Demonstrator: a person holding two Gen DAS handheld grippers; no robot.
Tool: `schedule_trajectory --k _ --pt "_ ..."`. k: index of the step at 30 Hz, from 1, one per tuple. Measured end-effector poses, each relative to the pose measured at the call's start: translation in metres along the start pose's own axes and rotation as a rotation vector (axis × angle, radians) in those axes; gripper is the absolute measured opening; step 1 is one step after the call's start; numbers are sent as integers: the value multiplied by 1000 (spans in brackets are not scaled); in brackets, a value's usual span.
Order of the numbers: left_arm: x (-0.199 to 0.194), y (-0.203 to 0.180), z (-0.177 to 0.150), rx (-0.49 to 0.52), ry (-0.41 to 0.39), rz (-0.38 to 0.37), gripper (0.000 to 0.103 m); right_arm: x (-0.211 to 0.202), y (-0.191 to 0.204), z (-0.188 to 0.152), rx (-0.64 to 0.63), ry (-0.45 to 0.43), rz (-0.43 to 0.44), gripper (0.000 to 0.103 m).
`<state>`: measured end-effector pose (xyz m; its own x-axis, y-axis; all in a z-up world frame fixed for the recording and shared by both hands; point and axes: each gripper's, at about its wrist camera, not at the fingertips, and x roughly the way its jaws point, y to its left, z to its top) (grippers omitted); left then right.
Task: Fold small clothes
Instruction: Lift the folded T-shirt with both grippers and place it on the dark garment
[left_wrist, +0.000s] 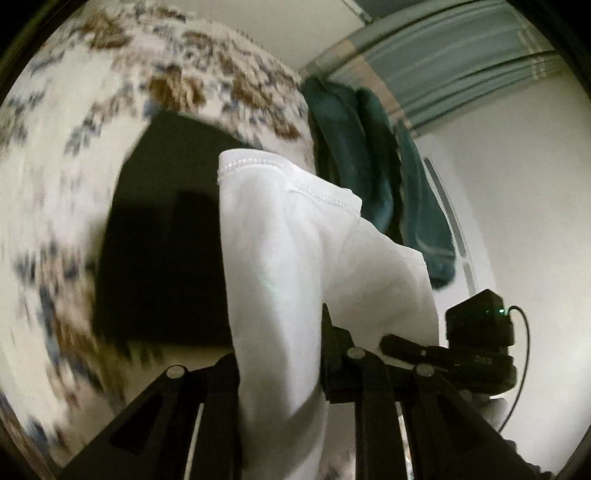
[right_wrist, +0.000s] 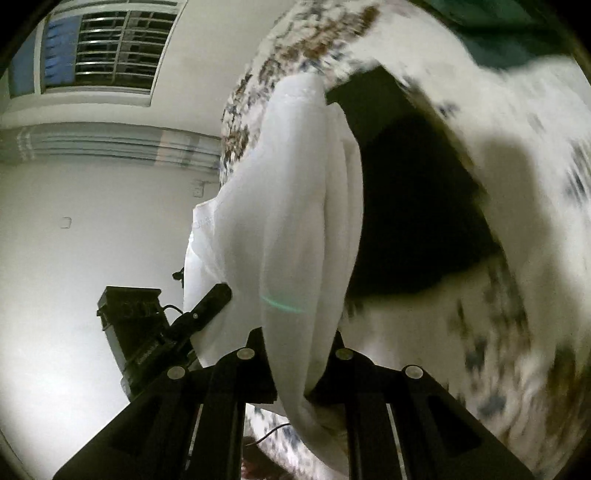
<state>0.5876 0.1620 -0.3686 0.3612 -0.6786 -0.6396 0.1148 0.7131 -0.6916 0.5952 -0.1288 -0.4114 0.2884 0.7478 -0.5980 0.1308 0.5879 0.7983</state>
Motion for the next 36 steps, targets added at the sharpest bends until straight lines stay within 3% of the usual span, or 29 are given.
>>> schedule_trajectory --k 4,7,11,13,14,16,18,19,20,21,22,23,28,32,36 --pt "26 22 52 33 -17 79 15 34 10 59 -45 20 -36 12" --pt "46 42 70 51 -2 157 19 58 11 85 -87 45 -89 12" --pt "70 53 76 55 45 238 20 76 7 94 -137 72 -177 12" --pt "70 50 74 66 41 310 32 78 10 91 -153 83 -216 17" --pt "66 47 72 77 31 359 33 75 11 90 -157 78 -237 20" --pt "58 39 67 112 -10 447 41 65 11 78 -175 60 -304 36" --pt "52 35 62 130 -39 484 42 58 16 70 -205 24 -396 65" --pt "48 31 58 145 -57 514 48 55 21 58 -244 -1 -477 67" --pt "43 29 54 153 -74 536 58 53 25 51 -277 -25 -547 72" --pt "40 27 49 159 -85 552 87 48 27 45 -286 -45 -603 84" --pt "36 24 44 159 -90 566 103 45 28 39 -288 -67 -664 92" --pt "31 21 39 158 -95 579 103 41 29 32 -292 -88 -718 103" --pt "2 -1 11 168 -136 657 103 6 55 -16 -347 -228 -969 103" --pt "-28 -27 -5 178 -170 676 103 -27 78 -49 -364 -311 -1027 103" --pt "-68 -64 -26 210 -210 687 103 -67 114 -88 -390 -364 -1021 103"
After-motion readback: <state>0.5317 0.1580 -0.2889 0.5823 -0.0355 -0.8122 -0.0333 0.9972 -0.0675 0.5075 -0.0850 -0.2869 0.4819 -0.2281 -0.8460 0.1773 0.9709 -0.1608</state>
